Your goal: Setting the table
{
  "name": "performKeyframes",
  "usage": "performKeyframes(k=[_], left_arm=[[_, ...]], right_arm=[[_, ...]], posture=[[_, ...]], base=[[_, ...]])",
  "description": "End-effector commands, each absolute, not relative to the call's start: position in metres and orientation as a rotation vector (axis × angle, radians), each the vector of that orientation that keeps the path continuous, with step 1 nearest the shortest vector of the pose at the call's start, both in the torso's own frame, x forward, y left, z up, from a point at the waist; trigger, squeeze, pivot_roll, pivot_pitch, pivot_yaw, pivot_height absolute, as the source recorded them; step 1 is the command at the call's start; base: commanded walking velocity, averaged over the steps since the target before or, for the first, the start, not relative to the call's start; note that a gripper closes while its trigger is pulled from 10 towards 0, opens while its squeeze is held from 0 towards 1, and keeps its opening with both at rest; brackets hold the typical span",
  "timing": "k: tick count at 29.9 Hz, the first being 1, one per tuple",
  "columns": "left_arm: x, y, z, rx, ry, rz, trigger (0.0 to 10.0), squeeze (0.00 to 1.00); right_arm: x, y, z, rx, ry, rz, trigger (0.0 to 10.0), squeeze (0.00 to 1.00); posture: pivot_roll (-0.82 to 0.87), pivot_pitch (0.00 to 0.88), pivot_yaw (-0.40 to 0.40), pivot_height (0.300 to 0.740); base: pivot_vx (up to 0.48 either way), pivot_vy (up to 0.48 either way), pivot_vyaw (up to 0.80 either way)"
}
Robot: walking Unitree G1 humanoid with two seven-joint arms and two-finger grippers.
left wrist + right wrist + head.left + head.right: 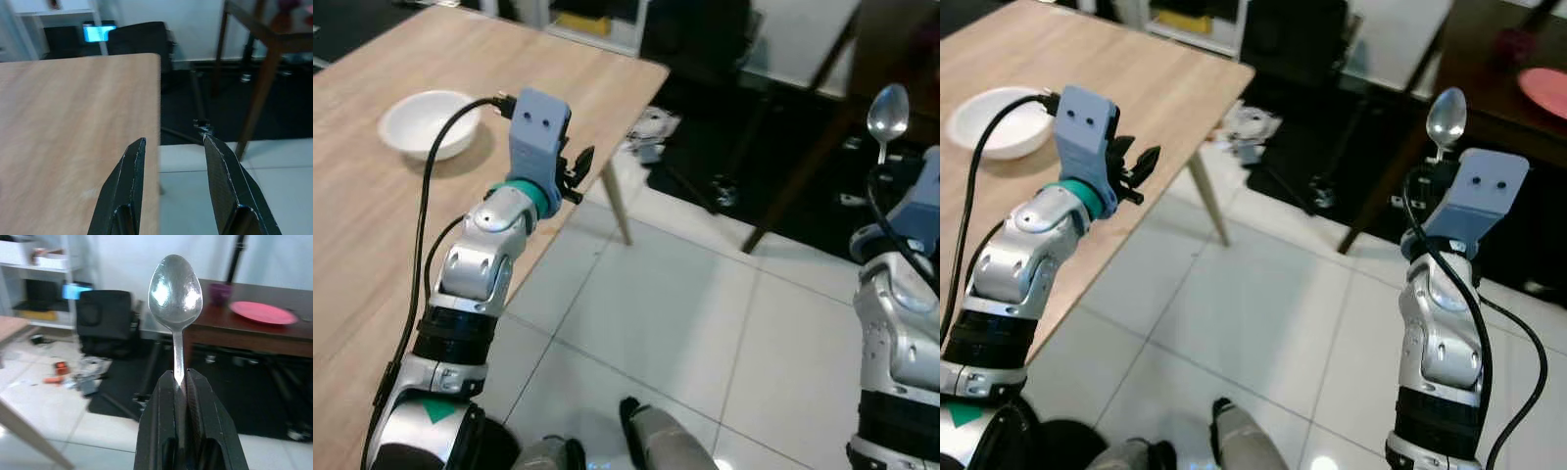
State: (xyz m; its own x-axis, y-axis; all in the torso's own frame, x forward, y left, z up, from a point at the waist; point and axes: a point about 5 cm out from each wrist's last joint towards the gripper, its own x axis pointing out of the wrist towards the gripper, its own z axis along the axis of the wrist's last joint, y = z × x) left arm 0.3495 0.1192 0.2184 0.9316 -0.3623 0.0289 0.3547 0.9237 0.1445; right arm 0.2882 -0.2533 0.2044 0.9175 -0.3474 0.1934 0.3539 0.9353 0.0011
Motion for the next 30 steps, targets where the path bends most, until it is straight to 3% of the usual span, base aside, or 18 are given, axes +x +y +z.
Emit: performKeyframes(k=[1,30], left_arm=[[0.349,0.118,0.215,0.162,-0.053,-0.38,10.0,0.0],[0.346,0.105,0.221,0.148,-0.124,-0.455,10.0,0.0]], right_arm=[[0.288,-0.253,0.2,-0.026,-0.18,-0.369,10.0,0.0],[0.287,-0.251,0.202,-0.018,-0.195,-0.386,10.0,0.0]], posture=[[-0.04,0.065,0.05,0.74],[-0.05,0.062,0.057,0.74]], base=[[0.0,0.0,-0.8],[0.0,0.0,-0.8]])
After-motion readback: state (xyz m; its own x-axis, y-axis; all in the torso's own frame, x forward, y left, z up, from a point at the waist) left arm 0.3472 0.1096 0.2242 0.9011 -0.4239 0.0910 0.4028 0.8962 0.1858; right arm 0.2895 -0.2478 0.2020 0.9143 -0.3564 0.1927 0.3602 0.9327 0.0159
